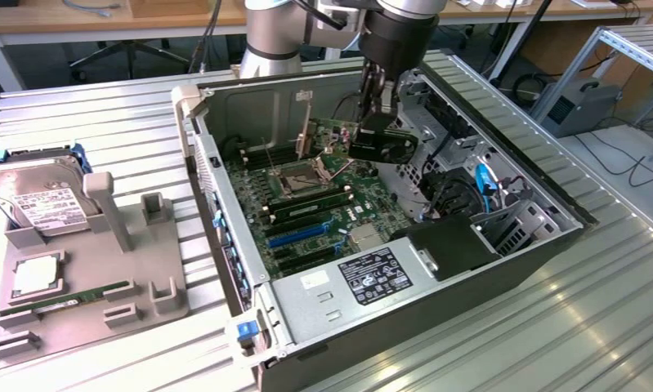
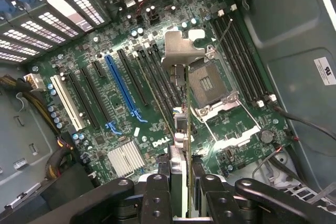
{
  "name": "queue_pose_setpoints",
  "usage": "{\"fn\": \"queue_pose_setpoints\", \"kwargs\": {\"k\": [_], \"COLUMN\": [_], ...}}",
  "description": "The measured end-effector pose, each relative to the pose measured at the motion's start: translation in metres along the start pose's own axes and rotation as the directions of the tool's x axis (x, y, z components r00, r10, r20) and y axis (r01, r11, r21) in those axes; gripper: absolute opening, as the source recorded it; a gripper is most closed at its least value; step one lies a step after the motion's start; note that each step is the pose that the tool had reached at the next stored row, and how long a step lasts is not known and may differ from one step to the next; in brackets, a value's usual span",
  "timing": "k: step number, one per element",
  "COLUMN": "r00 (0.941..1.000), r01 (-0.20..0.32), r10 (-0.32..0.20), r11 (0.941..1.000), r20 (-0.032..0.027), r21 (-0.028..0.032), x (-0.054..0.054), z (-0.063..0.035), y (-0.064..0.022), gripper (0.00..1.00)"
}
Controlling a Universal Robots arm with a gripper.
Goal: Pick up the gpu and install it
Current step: 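Insert the gpu into the slot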
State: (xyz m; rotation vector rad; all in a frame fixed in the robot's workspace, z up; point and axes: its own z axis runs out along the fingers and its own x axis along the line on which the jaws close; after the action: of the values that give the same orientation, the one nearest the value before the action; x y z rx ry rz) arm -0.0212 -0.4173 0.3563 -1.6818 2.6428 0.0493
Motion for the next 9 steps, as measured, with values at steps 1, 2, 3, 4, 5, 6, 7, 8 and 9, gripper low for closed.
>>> {"fn": "queue_pose_setpoints", "kwargs": {"k": [1,2,3,4,5,6,7,8,9], "r00": [1.0000,1.0000,0.9999,0.9999,0.9998,0.9998,0.9996,0.9995,0.9994], "r01": [0.004,0.008,0.011,0.014,0.018,0.021,0.027,0.031,0.034], "r10": [-0.004,-0.008,-0.011,-0.014,-0.018,-0.021,-0.027,-0.031,-0.034], "r11": [1.0000,1.0000,0.9999,0.9999,0.9998,0.9998,0.9996,0.9995,0.9994], "r20": [-0.0001,-0.0002,-0.0003,-0.0004,-0.0004,-0.0005,-0.0006,-0.0007,-0.0008], "r21": [-0.0001,-0.0002,-0.0003,-0.0003,-0.0004,-0.0005,-0.0006,-0.0008,-0.0008], "x": [0.0000,0.0000,0.0000,0.0000,0.0000,0.0000,0.0000,0.0000,0.0000], "z": [0.0000,0.0000,0.0000,0.0000,0.0000,0.0000,0.0000,0.0000,0.0000], "y": [0.0000,0.0000,0.0000,0.0000,0.0000,0.0000,0.0000,0.0000,0.0000], "gripper": [0.27,0.27,0.27,0.27,0.27,0.27,0.27,0.27,0.27]}}
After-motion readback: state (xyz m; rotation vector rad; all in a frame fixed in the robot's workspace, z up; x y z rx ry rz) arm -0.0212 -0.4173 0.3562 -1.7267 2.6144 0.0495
